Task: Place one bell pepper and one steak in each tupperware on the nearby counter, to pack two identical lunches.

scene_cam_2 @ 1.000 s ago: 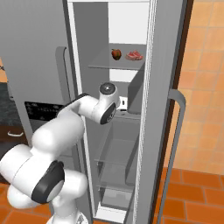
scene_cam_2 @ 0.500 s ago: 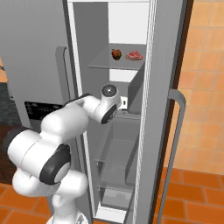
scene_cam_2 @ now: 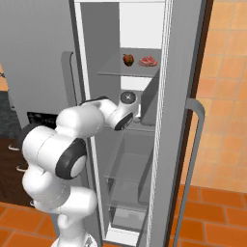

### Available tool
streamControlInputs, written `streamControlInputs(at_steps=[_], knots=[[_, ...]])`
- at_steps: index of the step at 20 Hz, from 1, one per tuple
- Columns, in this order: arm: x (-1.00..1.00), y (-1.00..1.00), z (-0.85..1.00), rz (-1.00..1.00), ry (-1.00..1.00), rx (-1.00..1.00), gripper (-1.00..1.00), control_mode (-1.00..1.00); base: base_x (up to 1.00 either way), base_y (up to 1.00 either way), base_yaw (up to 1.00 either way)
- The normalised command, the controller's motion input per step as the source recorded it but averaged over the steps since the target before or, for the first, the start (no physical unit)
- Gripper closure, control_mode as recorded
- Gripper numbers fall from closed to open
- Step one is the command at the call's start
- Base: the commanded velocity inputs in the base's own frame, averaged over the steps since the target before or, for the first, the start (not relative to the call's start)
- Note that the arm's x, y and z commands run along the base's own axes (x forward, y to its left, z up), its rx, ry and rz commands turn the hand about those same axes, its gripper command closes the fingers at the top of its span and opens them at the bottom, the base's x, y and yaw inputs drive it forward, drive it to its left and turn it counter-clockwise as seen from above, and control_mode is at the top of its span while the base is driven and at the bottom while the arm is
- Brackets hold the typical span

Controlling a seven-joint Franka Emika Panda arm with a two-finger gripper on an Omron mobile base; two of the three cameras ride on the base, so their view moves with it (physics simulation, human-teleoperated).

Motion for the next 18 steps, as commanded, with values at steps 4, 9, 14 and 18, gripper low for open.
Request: streamControlInputs(at_steps=[4,9,14,18], knots=[[0.40,0.00,-0.19,0.01,0.00,0.00,-1.00,-1.00,0.00,0.00,0.00],[0.39,-0.03,-0.18,0.02,0.00,0.02,-1.00,-1.00,0.00,0.00,0.00],[0.36,-0.11,-0.21,0.03,0.00,0.03,-1.00,-1.00,0.00,0.00,0.00],[0.39,-0.14,-0.25,0.03,0.00,0.03,-1.00,-1.00,0.00,0.00,0.00]])
